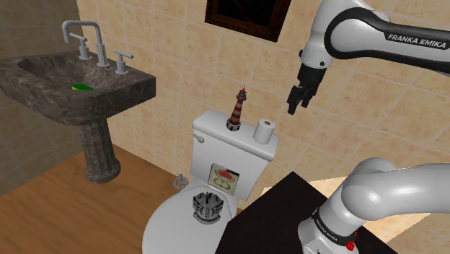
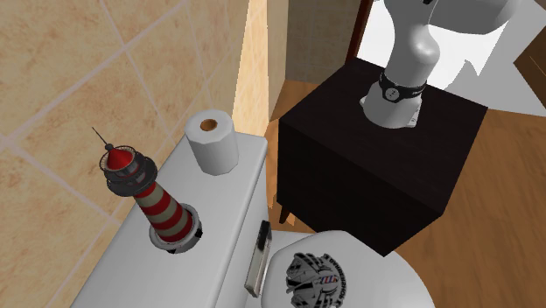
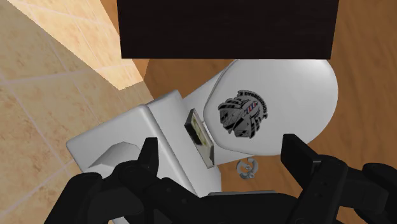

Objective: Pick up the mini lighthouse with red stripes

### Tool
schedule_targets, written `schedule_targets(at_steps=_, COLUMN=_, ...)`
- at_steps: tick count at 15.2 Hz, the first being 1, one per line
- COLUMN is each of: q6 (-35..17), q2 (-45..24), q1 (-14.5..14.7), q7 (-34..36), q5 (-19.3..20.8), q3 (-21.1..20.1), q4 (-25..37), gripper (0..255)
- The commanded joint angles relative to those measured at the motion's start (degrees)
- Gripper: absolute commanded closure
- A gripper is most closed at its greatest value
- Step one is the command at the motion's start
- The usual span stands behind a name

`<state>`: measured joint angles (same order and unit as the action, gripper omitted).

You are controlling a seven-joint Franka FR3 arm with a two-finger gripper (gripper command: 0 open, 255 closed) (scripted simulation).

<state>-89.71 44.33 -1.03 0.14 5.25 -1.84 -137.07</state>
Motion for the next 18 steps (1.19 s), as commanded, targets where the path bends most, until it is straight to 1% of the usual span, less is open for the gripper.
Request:
schedule_targets(at_steps=1, q6=0.0, q2=0.0, q1=0.0, q7=0.0, q5=0.0, q3=0.0, q4=0.0, gripper=0)
schedule_targets(at_steps=6, q6=-8.3, q2=-8.0, q1=-0.3, q7=-6.5, q5=1.0, q3=5.3, q4=1.9, gripper=0)
schedule_targets(at_steps=10, q6=-14.2, q2=-15.4, q1=-0.1, q7=-11.9, q5=0.4, q3=9.2, q4=5.0, gripper=0)
schedule_targets(at_steps=14, q6=-18.9, q2=-23.5, q1=0.5, q7=-17.8, q5=-1.6, q3=12.8, q4=9.5, gripper=0)
schedule_targets(at_steps=18, q6=-22.4, q2=-32.1, q1=1.0, q7=-24.1, q5=-5.2, q3=15.9, q4=15.4, gripper=0)
